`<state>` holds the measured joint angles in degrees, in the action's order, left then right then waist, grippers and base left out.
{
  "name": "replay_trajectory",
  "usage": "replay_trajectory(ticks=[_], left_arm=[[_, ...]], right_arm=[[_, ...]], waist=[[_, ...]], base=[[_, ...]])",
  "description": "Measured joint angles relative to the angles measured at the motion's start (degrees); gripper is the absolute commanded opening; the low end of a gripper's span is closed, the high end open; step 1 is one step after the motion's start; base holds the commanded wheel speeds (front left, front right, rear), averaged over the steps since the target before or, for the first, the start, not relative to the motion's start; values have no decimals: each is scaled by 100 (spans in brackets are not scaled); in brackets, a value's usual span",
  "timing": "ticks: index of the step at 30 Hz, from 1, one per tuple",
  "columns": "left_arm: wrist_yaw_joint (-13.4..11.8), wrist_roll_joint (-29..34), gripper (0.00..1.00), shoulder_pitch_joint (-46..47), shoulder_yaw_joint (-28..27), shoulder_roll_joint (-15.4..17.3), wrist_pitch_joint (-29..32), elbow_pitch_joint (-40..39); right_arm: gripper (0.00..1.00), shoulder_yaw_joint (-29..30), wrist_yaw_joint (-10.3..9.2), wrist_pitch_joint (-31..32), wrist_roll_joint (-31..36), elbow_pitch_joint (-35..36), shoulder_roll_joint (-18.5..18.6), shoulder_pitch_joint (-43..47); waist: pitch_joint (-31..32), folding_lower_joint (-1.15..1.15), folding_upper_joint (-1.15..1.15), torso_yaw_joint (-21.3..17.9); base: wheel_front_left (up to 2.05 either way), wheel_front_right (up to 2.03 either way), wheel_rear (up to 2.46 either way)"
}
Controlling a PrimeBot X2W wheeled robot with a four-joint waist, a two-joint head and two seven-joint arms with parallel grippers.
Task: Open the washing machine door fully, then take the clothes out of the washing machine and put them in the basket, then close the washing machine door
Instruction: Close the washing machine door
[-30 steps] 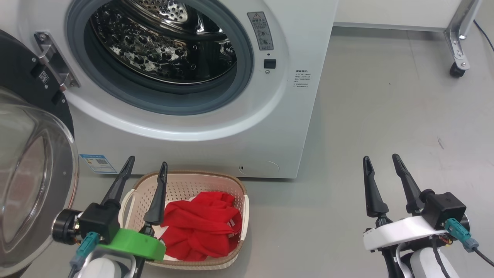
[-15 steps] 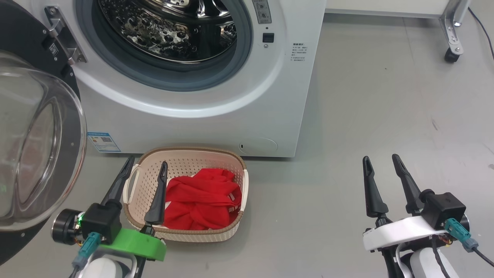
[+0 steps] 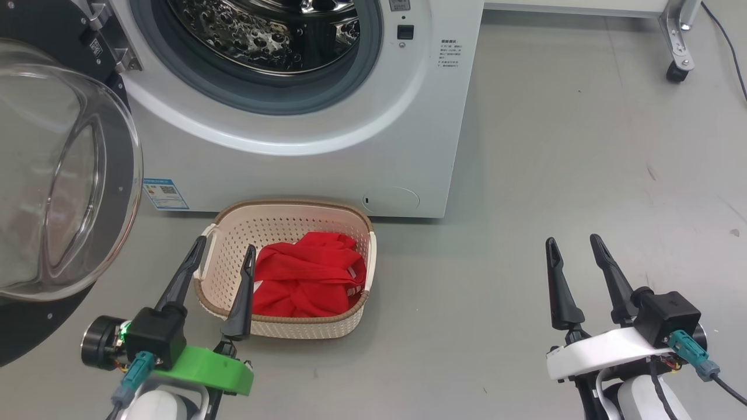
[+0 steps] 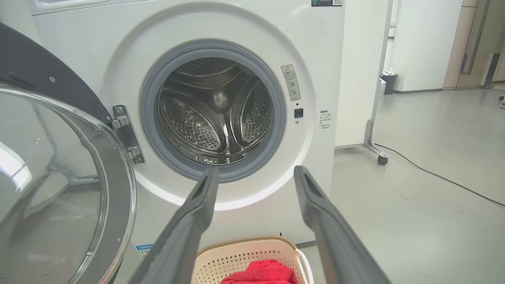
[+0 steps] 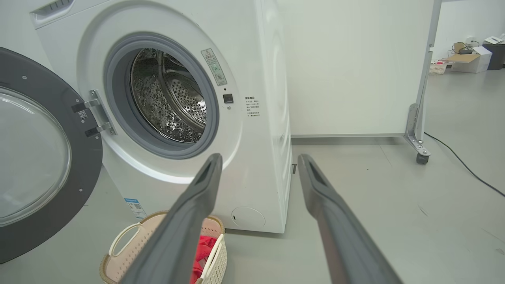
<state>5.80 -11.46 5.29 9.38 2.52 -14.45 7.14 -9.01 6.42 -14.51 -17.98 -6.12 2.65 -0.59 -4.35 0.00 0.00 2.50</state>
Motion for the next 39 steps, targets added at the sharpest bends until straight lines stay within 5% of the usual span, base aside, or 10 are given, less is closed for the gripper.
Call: replay_trajectory(ticks=[39], left_arm=[[-70, 19, 100, -3, -5, 0, 0, -57]], right_arm=[[100, 8, 1, 0, 0, -7, -3, 1]], waist=[[-76, 0, 0, -2]], base=[[-11, 11, 0]])
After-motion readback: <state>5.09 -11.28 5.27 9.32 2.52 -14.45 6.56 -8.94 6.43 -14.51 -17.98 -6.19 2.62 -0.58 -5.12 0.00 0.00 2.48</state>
